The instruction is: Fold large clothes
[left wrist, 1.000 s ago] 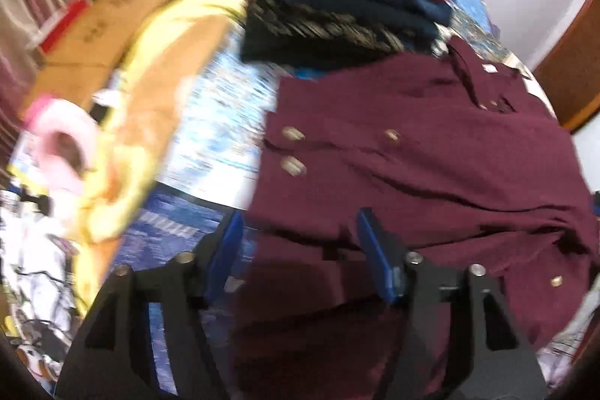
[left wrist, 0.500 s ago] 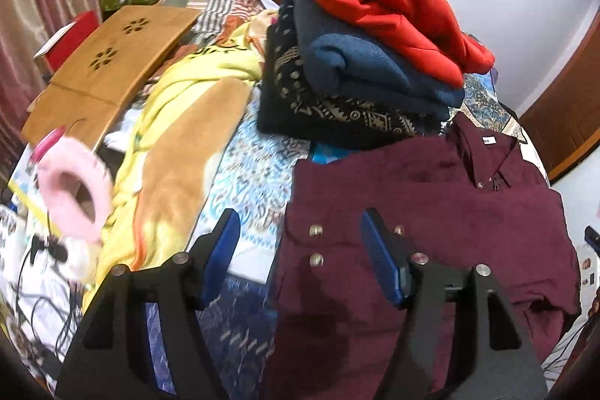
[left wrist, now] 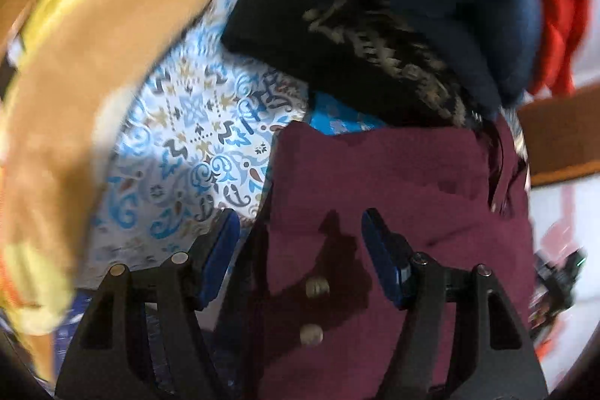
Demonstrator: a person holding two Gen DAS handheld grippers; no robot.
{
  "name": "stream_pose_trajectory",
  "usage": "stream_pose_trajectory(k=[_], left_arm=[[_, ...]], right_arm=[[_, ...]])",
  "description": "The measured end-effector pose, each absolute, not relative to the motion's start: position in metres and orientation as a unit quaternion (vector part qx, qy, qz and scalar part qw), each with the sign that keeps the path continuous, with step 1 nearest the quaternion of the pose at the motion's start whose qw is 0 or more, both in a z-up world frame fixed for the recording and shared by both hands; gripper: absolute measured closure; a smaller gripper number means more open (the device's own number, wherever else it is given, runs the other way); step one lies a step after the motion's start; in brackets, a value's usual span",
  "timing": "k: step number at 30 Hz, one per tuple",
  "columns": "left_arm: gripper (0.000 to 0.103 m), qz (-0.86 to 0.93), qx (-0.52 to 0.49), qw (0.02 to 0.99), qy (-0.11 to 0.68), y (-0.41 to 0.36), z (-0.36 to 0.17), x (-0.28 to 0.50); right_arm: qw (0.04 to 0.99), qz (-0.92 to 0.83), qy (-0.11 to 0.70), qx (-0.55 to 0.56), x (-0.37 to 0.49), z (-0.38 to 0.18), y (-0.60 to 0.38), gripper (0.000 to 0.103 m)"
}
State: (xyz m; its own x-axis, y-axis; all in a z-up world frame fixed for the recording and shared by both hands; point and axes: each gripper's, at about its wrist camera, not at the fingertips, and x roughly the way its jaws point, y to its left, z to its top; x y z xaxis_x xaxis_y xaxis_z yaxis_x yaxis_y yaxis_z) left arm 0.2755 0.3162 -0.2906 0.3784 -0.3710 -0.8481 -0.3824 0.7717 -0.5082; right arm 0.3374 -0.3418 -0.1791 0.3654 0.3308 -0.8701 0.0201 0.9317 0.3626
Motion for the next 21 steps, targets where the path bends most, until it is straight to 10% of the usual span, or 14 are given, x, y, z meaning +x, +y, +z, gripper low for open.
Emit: stream_pose_trajectory(k=[8, 10, 12, 16, 21], left_arm=[[0.036, 0.001, -0.362, 0.748, 0.556, 0.313, -0.315, 0.288], [0.06, -0.001, -0.368, 0.754, 0.544, 0.312, -0.311, 0.288], [0.088, 0.007, -0.369, 0.757, 0.539, 0.312, -0.305, 0.29], [0.095, 0.027, -0.334, 0.786, 0.519, 0.307, -0.278, 0.29], [0.097, 0.052, -0.259, 0.843, 0.469, 0.3, -0.219, 0.298]], right_arm=[[0.797, 0.129, 0.555, 0.201, 0.355, -0.191, -0.349, 0.048], [0.794, 0.134, 0.551, 0.22, 0.362, -0.195, -0.352, 0.048], [0.793, 0.129, 0.55, 0.23, 0.365, -0.198, -0.353, 0.054], [0.794, 0.14, 0.545, 0.229, 0.367, -0.19, -0.348, 0.1], [0.832, 0.165, 0.5, 0.172, 0.36, -0.148, -0.32, 0.101]])
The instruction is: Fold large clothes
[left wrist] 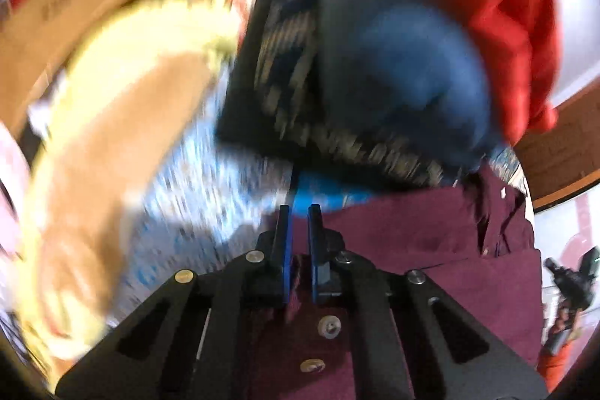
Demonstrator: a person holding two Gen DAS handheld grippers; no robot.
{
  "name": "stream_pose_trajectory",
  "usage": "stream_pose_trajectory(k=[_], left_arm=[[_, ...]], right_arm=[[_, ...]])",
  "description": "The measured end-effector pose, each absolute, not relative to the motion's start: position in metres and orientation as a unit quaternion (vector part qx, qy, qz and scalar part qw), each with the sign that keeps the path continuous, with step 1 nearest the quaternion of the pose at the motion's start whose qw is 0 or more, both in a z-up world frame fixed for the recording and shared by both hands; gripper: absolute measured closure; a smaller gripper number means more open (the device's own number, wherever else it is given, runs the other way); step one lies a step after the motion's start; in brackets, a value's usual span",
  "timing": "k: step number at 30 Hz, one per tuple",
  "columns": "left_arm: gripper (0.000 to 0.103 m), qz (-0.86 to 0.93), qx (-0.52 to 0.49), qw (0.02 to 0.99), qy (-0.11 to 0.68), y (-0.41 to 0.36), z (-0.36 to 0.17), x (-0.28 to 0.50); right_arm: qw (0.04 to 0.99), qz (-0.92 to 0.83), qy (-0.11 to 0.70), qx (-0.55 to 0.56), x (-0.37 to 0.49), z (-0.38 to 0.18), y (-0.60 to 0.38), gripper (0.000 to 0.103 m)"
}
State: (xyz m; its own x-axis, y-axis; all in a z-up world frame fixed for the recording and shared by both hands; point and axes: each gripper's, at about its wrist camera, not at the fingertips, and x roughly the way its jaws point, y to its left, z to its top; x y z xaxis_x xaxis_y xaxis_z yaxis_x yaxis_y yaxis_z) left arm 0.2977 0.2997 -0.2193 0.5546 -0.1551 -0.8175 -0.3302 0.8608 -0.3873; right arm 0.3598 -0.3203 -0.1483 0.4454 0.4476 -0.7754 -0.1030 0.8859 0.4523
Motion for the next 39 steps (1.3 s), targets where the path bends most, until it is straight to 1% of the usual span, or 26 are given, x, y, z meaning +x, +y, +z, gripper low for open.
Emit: stream_pose_trajectory(k=[3, 5, 8, 9, 10, 11, 12, 14, 15, 16, 19, 20, 21, 22, 23, 24, 25, 28, 30, 31, 33, 34, 35, 36, 37, 39], left_arm=[[0.097, 0.059, -0.222, 0.86, 0.455, 0.298, -0.192, 0.313], [0.096, 0.048, -0.216, 0.858, 0.464, 0.298, -0.192, 0.32], [0.095, 0.037, -0.216, 0.839, 0.499, 0.291, -0.214, 0.322], [0.092, 0.039, -0.216, 0.832, 0.509, 0.291, -0.224, 0.318], [0.09, 0.043, -0.22, 0.822, 0.523, 0.292, -0.238, 0.314], [0.082, 0.043, -0.228, 0.812, 0.536, 0.294, -0.252, 0.311], [0.071, 0.041, -0.238, 0.802, 0.547, 0.296, -0.264, 0.308], [0.061, 0.043, -0.26, 0.789, 0.555, 0.305, -0.283, 0.299], [0.056, 0.044, -0.278, 0.782, 0.557, 0.309, -0.293, 0.296], [0.053, 0.043, -0.293, 0.775, 0.558, 0.313, -0.301, 0.294], [0.049, 0.028, -0.335, 0.763, 0.552, 0.323, -0.315, 0.293], [0.045, 0.023, -0.346, 0.76, 0.55, 0.324, -0.318, 0.294], [0.04, 0.02, -0.351, 0.759, 0.547, 0.324, -0.319, 0.294], [0.037, 0.016, -0.354, 0.76, 0.545, 0.324, -0.32, 0.295], [0.031, 0.01, -0.351, 0.762, 0.543, 0.321, -0.32, 0.296], [0.025, 0.007, -0.345, 0.765, 0.544, 0.319, -0.32, 0.297], [0.025, 0.005, -0.333, 0.768, 0.546, 0.314, -0.32, 0.3], [0.026, 0.008, -0.296, 0.778, 0.554, 0.302, -0.317, 0.308], [0.045, 0.01, -0.276, 0.785, 0.554, 0.297, -0.311, 0.312], [0.049, 0.004, -0.267, 0.79, 0.552, 0.293, -0.307, 0.314], [0.066, 0.014, -0.24, 0.797, 0.553, 0.287, -0.301, 0.317], [0.068, 0.02, -0.228, 0.799, 0.557, 0.285, -0.299, 0.318], [0.074, 0.024, -0.22, 0.802, 0.555, 0.283, -0.297, 0.318], [0.09, 0.026, -0.216, 0.805, 0.552, 0.278, -0.295, 0.321], [0.091, 0.034, -0.206, 0.81, 0.548, 0.275, -0.289, 0.321], [0.092, 0.06, -0.171, 0.825, 0.536, 0.266, -0.273, 0.327]], right_arm=[[0.855, 0.166, 0.475, 0.127, 0.359, -0.121, -0.303, 0.101], [0.862, 0.16, 0.467, 0.11, 0.359, -0.113, -0.298, 0.1], [0.867, 0.143, 0.469, 0.089, 0.36, -0.116, -0.299, 0.1], [0.864, 0.134, 0.476, 0.092, 0.36, -0.122, -0.303, 0.099], [0.858, 0.13, 0.487, 0.098, 0.36, -0.128, -0.307, 0.096], [0.849, 0.125, 0.502, 0.11, 0.361, -0.137, -0.313, 0.09], [0.84, 0.12, 0.514, 0.125, 0.362, -0.145, -0.32, 0.086], [0.828, 0.108, 0.53, 0.147, 0.36, -0.155, -0.33, 0.07], [0.821, 0.1, 0.54, 0.158, 0.36, -0.163, -0.338, 0.067], [0.817, 0.096, 0.545, 0.161, 0.356, -0.166, -0.341, 0.064], [0.805, 0.082, 0.561, 0.174, 0.355, -0.178, -0.352, 0.063], [0.801, 0.08, 0.565, 0.181, 0.354, -0.183, -0.356, 0.063], [0.795, 0.08, 0.57, 0.191, 0.355, -0.188, -0.359, 0.063], [0.79, 0.082, 0.574, 0.202, 0.356, -0.192, -0.361, 0.062], [0.784, 0.086, 0.576, 0.215, 0.357, -0.197, -0.363, 0.059], [0.782, 0.091, 0.574, 0.225, 0.359, -0.201, -0.364, 0.058], [0.782, 0.094, 0.571, 0.231, 0.359, -0.201, -0.364, 0.057], [0.784, 0.107, 0.562, 0.241, 0.363, -0.202, -0.363, 0.056], [0.785, 0.123, 0.558, 0.238, 0.368, -0.202, -0.357, 0.056], [0.786, 0.126, 0.558, 0.234, 0.37, -0.203, -0.354, 0.055], [0.793, 0.127, 0.555, 0.218, 0.374, -0.203, -0.348, 0.054], [0.797, 0.126, 0.551, 0.213, 0.375, -0.202, -0.347, 0.058], [0.8, 0.128, 0.548, 0.21, 0.375, -0.202, -0.346, 0.068], [0.802, 0.131, 0.545, 0.207, 0.376, -0.2, -0.344, 0.077], [0.802, 0.133, 0.546, 0.204, 0.376, -0.2, -0.344, 0.091], [0.81, 0.117, 0.547, 0.175, 0.374, -0.191, -0.337, 0.094]])
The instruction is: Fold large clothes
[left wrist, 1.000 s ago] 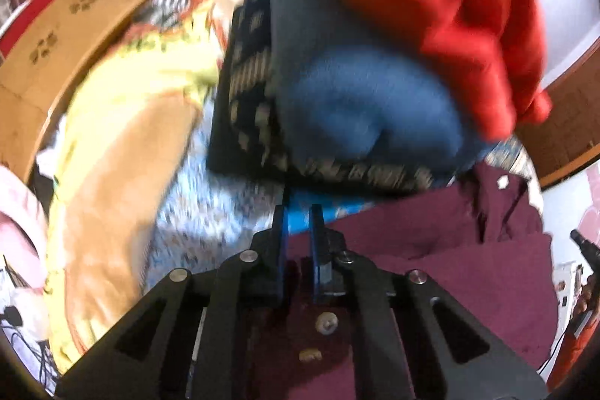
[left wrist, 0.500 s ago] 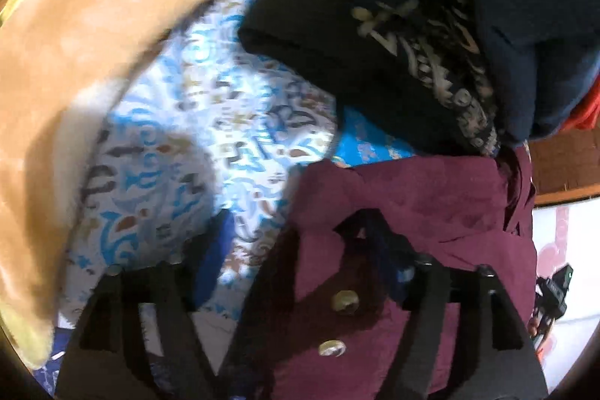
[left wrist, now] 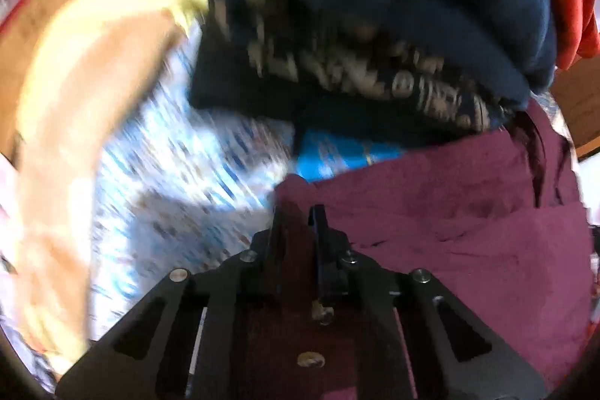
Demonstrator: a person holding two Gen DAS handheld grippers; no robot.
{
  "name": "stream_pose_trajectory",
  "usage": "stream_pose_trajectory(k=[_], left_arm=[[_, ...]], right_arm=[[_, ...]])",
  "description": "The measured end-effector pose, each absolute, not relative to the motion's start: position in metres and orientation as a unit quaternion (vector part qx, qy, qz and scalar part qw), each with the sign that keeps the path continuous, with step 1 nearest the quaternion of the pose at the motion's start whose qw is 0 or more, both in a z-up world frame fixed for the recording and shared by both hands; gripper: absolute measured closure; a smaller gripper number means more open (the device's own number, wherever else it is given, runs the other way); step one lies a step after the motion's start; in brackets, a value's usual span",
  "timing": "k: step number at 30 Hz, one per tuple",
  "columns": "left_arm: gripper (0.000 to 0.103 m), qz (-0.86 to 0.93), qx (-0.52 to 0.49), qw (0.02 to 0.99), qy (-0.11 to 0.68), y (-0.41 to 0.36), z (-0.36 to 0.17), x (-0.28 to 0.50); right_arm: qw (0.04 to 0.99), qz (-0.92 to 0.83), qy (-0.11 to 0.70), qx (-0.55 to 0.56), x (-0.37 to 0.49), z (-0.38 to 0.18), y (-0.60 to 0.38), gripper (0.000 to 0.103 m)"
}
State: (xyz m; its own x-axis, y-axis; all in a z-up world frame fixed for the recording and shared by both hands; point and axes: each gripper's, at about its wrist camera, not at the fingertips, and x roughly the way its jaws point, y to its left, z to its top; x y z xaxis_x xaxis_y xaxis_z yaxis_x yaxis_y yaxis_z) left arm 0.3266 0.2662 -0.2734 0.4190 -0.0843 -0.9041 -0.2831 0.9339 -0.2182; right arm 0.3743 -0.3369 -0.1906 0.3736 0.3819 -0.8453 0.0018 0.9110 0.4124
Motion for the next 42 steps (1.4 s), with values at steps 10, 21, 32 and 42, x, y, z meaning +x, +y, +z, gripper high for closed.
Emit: stream_pose_trajectory(k=[10, 21, 32, 42], left_arm=[[0.092, 0.077, -0.177, 0.818, 0.541, 0.277, -0.265, 0.361], [0.047, 0.097, -0.178, 0.818, 0.538, 0.304, -0.246, 0.308], [0.046, 0.075, -0.108, 0.833, 0.537, 0.276, -0.206, 0.238], [0.042, 0.075, -0.121, 0.842, 0.521, 0.267, -0.19, 0.176]], right_arm=[[0.836, 0.082, 0.529, 0.119, 0.374, -0.184, -0.322, 0.094], [0.836, 0.058, 0.54, 0.081, 0.359, -0.176, -0.321, 0.058], [0.861, 0.084, 0.501, 0.011, 0.297, -0.141, -0.311, 0.05], [0.878, 0.101, 0.467, -0.017, 0.233, -0.125, -0.312, 0.049]])
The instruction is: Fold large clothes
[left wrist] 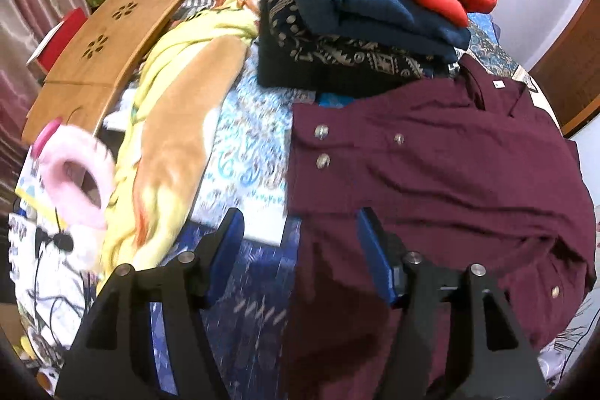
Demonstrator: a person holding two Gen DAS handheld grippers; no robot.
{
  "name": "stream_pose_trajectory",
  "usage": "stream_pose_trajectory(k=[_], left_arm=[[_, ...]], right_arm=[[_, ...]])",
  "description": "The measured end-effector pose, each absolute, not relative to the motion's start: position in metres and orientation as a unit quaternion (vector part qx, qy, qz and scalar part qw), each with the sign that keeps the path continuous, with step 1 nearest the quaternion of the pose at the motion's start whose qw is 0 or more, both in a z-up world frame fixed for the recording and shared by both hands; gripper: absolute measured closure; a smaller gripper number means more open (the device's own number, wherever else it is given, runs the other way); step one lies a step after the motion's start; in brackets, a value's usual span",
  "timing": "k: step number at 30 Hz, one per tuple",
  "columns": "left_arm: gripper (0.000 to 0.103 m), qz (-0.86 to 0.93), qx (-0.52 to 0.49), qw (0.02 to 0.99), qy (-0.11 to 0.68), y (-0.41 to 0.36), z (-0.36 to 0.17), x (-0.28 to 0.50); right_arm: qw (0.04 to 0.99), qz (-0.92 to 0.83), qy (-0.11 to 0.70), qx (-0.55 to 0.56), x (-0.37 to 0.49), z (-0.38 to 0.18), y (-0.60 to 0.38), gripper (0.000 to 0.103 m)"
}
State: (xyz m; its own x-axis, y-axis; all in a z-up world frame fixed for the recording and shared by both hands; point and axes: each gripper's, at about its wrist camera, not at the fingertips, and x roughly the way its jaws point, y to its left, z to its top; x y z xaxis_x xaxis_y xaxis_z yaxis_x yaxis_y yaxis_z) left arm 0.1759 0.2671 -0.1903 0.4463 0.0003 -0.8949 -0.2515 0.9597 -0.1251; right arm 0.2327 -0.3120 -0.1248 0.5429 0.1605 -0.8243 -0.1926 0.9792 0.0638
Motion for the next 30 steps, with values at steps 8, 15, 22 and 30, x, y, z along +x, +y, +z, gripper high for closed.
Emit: stream_pose_trajectory(k=[8, 15, 22, 30], left_arm=[[0.041, 0.066, -0.153, 0.829, 0.533, 0.271, -0.205, 0.119], [0.04, 0.025, -0.178, 0.809, 0.559, 0.26, -0.237, 0.092], [0.036, -0.01, -0.224, 0.792, 0.568, 0.253, -0.256, 0.073], [0.045, -0.045, -0.284, 0.793, 0.538, 0.249, -0.265, 0.064]], right_arm=[[0.873, 0.1, 0.477, 0.004, 0.191, -0.14, -0.323, 0.049], [0.86, 0.105, 0.497, 0.038, 0.169, -0.155, -0.327, 0.049], [0.84, 0.113, 0.527, 0.062, 0.151, -0.18, -0.322, 0.036], [0.837, 0.134, 0.527, 0.063, 0.15, -0.192, -0.303, 0.037]])
